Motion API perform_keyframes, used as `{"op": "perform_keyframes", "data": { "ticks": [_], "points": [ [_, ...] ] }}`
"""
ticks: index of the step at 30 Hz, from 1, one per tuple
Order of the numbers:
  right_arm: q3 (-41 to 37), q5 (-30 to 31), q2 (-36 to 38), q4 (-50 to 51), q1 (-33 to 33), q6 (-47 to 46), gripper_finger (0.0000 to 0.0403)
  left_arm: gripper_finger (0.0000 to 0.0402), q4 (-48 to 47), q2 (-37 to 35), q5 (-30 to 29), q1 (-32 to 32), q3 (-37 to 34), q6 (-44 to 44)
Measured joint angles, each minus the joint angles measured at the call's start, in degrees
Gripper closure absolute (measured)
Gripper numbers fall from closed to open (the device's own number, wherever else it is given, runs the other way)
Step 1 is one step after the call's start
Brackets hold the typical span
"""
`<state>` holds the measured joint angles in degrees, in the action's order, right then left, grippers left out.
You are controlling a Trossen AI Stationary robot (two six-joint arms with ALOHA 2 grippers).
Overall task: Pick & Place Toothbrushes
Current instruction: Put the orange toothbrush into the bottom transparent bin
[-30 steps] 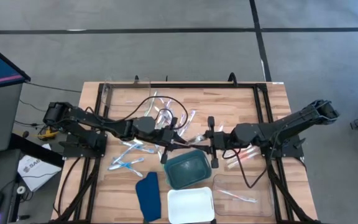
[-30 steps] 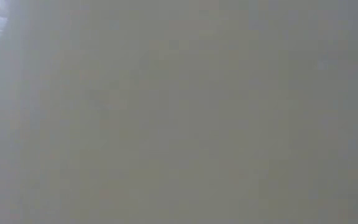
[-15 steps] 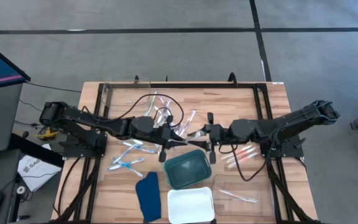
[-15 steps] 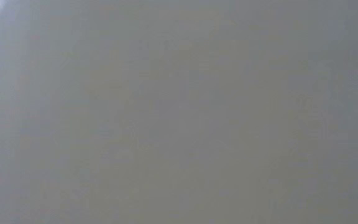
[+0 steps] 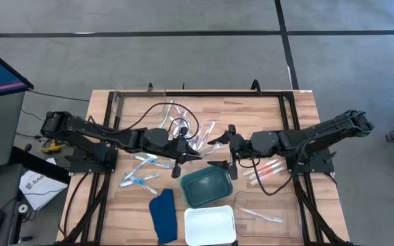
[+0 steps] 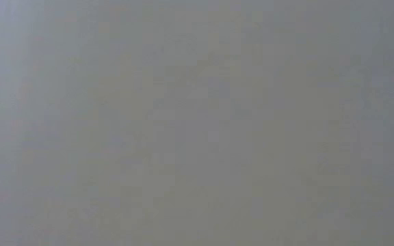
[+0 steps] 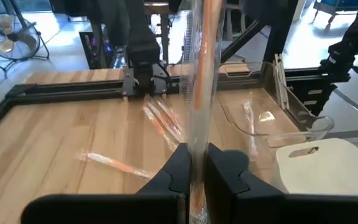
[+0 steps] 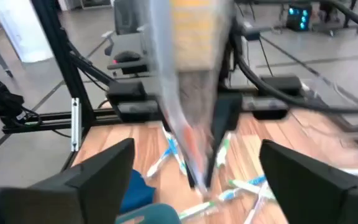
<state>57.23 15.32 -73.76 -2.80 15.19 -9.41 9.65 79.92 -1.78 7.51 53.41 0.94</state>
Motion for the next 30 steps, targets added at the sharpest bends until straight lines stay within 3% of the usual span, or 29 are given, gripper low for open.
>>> {"op": "perform_keyframes", "data": {
  "ticks": [7,19,24,30],
  "points": [
    [1.7,0.0,0.0,6.8,-0.4,-2.7,0.0028,0.0389,-14.1,-3.7,-0.2,0.0,0.1,-4.9],
    [1.7,0.0,-0.7,8.9,-0.5,-2.7,0.0053,0.0389,-44.9,-4.0,4.1,0.3,6.3,-11.2],
    [2.2,-0.4,-2.1,9.4,-1.1,-2.7,0.0075,0.0389,-53.9,0.2,9.1,0.6,12.3,-12.2],
    [7.8,-3.3,-8.0,13.4,-1.7,-2.2,0.0090,0.0389,-64.0,9.3,9.3,1.2,19.5,-11.1]
  ]
}}
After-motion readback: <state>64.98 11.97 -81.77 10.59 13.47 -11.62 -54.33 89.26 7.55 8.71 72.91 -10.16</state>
